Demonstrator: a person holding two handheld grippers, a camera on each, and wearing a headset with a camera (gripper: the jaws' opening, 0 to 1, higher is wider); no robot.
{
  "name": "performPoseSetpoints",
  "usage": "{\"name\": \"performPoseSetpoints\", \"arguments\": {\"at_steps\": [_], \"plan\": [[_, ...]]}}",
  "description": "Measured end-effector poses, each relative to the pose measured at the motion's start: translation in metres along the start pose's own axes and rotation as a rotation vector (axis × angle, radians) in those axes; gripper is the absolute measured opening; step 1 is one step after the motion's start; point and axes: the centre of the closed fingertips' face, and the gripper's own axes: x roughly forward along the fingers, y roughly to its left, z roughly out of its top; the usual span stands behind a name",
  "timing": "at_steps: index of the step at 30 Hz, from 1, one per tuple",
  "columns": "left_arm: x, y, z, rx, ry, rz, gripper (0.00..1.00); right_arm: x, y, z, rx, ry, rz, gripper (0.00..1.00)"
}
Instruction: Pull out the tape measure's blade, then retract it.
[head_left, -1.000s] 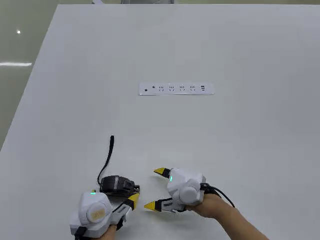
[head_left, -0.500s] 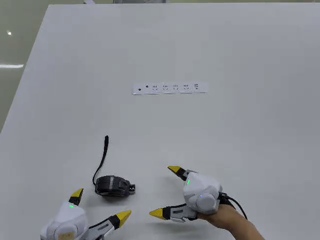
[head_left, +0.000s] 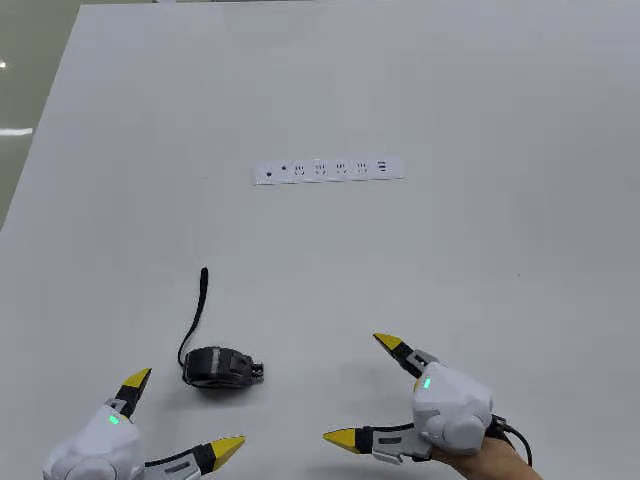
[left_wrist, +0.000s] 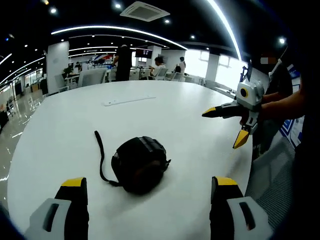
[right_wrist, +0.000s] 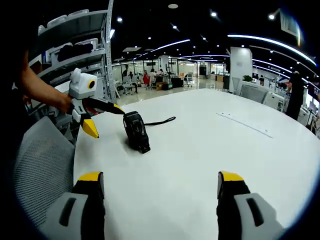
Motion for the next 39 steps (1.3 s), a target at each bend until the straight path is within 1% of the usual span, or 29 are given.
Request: {"name": "performPoseSetpoints", "arguments": {"at_steps": [2, 4, 6, 9, 12, 15, 18, 21, 27, 30, 32, 39], "plan": [[-0.003, -0.001, 0.001, -0.004, -0.002, -0.006, 1.00, -0.006, 0.001, -0.003, 0.006, -0.007, -0.009, 0.97], [-0.006, -0.002, 0.000, -0.005, -0.009, -0.019, 1.00, -0.013, 0.002, -0.005, 0.022, -0.012, -0.023, 0.98], [-0.010, -0.004, -0.003, 0.010, -0.004, -0.027, 1.00, -0.021, 0.003, -0.009, 0.032, -0.017, -0.029, 0.99], [-0.015, -0.006, -0.006, 0.018, -0.004, -0.034, 1.00, -0.028, 0.003, -0.016, 0.042, -0.009, -0.041, 1.00], [-0.021, -0.007, -0.008, 0.028, -0.001, -0.035, 1.00, -0.034, 0.001, -0.020, 0.050, -0.016, -0.044, 1.00], [-0.026, -0.008, -0.011, 0.028, -0.002, -0.035, 1.00, -0.037, 0.002, -0.025, 0.049, -0.007, -0.042, 1.00], [-0.030, -0.009, -0.011, 0.028, -0.014, -0.040, 1.00, -0.039, 0.001, -0.026, 0.051, -0.007, -0.038, 1.00], [-0.031, -0.011, -0.012, 0.027, -0.015, -0.051, 1.00, -0.040, 0.001, -0.026, 0.047, -0.007, -0.035, 1.00], [-0.033, -0.010, -0.007, 0.019, -0.043, -0.050, 1.00, -0.043, 0.003, -0.029, 0.033, -0.001, -0.021, 1.00], [-0.032, -0.009, -0.006, 0.028, -0.042, -0.050, 1.00, -0.044, 0.003, -0.030, 0.032, -0.001, -0.020, 1.00], [-0.032, -0.008, -0.005, 0.028, -0.050, -0.051, 1.00, -0.045, 0.002, -0.030, 0.035, -0.005, -0.022, 0.99], [-0.031, -0.009, -0.004, 0.036, -0.051, -0.052, 1.00, -0.047, 0.000, -0.028, 0.037, -0.014, -0.033, 0.99]]}}
